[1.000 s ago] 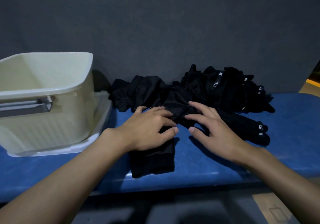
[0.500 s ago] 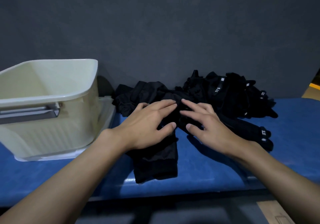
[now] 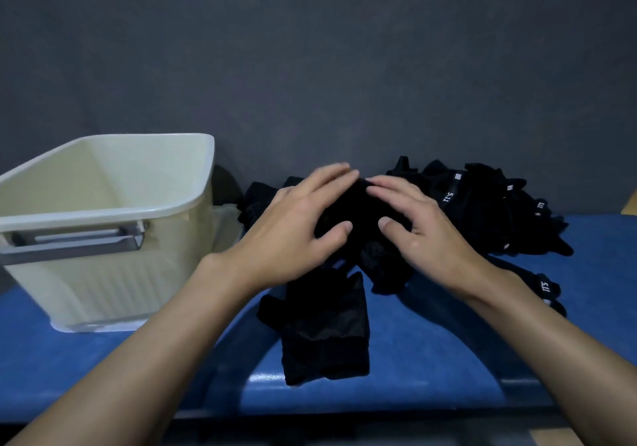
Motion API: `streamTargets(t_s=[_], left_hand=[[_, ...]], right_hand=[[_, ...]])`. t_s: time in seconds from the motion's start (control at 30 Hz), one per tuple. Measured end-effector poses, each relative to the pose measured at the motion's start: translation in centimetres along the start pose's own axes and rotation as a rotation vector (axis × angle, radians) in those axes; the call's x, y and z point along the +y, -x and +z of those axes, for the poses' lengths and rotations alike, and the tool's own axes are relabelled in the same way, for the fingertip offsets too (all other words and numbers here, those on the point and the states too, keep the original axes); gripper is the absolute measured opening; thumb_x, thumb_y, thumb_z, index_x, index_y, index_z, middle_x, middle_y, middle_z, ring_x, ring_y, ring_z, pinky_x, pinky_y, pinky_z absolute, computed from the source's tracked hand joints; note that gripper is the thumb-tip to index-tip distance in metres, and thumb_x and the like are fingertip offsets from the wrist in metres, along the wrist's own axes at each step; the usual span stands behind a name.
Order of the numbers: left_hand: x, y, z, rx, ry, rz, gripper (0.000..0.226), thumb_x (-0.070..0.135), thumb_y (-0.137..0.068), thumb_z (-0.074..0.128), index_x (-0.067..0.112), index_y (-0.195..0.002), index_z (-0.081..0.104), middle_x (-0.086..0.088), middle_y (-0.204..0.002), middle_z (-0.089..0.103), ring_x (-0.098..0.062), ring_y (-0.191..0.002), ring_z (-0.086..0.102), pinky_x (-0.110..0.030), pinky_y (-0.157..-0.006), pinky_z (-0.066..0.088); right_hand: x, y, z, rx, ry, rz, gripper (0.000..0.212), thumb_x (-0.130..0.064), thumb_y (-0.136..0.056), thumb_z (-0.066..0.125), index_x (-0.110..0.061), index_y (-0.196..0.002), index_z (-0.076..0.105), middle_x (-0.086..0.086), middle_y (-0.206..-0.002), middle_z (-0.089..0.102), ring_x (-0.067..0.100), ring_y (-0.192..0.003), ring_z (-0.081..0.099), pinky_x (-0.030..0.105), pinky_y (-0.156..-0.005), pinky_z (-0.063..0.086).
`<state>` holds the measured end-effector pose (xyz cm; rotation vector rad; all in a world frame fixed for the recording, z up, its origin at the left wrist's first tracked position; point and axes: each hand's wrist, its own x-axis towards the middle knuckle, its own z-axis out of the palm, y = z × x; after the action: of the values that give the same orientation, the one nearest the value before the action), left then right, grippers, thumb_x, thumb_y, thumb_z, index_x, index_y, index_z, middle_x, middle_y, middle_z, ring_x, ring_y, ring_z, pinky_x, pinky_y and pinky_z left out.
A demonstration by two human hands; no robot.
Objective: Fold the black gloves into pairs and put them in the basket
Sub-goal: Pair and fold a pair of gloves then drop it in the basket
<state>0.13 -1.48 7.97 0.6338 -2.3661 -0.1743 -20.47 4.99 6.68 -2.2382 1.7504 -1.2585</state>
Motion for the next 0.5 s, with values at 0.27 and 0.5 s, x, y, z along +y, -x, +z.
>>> streamTargets(t_s=[0.27, 0.5], left_hand=[[-0.4, -0.1, -0.2, 0.283, 0.337, -0.258, 0.06, 0.023, -0.083, 0.078, 0.022, -0.138, 0.055, 0.009, -0.139, 0.054, 0.002, -0.127, 0.049, -0.025, -0.111, 0.039], [0.7, -0.7, -1.2, 0.553, 0.524, -0.179, 0.014, 0.004, -0.086, 0.074, 0.017, -0.093, 0.074, 0.001, -0.11, 0.073, -0.006, -0.108, 0.066, -0.028, -0.098, 0.051]], right_hand=[[-2.5, -0.9, -1.7, 0.114, -0.203, -0.051, 0.049, 0.0, -0.094, 0.055, -0.012, -0.14, 0.05, -0.016, -0.145, 0.042, -0.006, -0.136, 0.035, 0.004, -0.099, 0.031], [-3.5, -1.2, -1.8, 0.123, -0.278, -0.076, 0.052, 0.0, -0.093, 0.054, -0.014, -0.143, 0.046, -0.013, -0.147, 0.04, -0.005, -0.138, 0.033, 0.017, -0.11, 0.033]])
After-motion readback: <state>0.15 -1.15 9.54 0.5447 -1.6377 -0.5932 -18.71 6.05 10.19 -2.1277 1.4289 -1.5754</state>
